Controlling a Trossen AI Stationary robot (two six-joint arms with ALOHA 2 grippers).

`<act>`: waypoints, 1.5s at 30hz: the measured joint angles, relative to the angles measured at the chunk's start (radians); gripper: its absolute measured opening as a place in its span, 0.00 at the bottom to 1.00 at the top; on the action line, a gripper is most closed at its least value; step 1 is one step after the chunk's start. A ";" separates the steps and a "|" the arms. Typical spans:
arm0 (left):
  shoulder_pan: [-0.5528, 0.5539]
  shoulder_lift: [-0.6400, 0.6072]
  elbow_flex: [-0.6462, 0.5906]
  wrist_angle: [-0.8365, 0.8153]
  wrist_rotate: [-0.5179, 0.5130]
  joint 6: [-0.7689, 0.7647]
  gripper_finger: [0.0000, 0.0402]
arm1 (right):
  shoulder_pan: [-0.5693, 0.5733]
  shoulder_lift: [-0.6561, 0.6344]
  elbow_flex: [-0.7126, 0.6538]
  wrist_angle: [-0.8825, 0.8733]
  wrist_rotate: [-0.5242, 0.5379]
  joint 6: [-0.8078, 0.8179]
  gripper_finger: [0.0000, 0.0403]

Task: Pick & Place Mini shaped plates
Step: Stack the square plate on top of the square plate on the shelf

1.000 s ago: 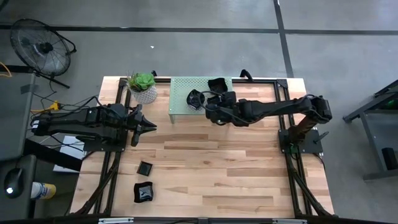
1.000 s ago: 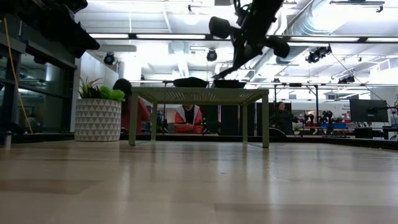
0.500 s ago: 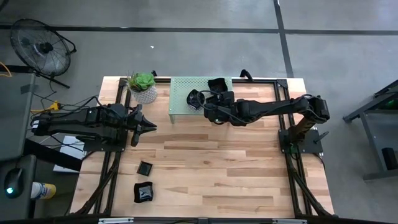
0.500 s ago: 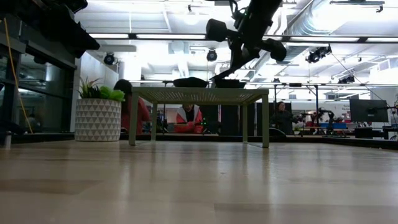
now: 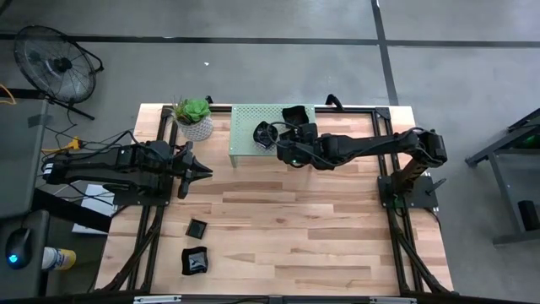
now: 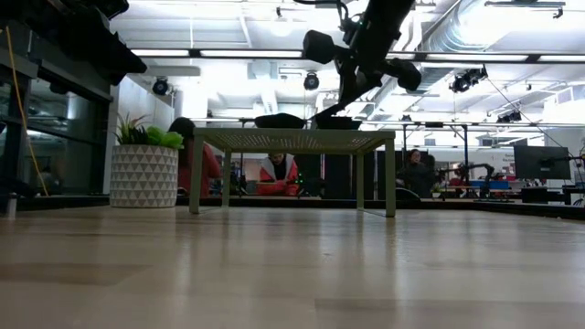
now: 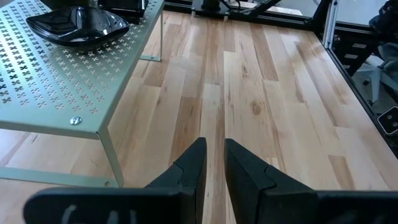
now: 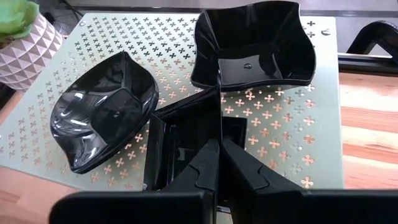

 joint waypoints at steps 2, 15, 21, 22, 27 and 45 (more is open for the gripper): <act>0.000 0.000 0.000 0.000 0.000 0.000 0.13 | 0.000 0.000 0.000 0.000 -0.001 0.000 0.03; 0.000 0.000 0.000 0.000 0.000 0.000 0.13 | -0.026 0.000 0.000 0.000 -0.024 -0.008 0.16; 0.000 0.000 0.000 0.000 0.000 0.000 0.13 | -0.026 0.000 0.000 0.000 -0.024 -0.030 0.23; 0.000 0.000 0.000 0.000 0.000 0.000 0.13 | -0.026 0.000 0.000 0.000 -0.025 -0.036 0.24; 0.000 0.000 0.000 0.000 0.000 0.000 0.13 | -0.026 -0.008 0.000 0.000 -0.039 -0.080 0.25; 0.000 0.000 0.000 -0.025 -0.025 -0.098 0.13 | 0.124 -0.147 0.000 -0.128 -0.034 -0.326 0.25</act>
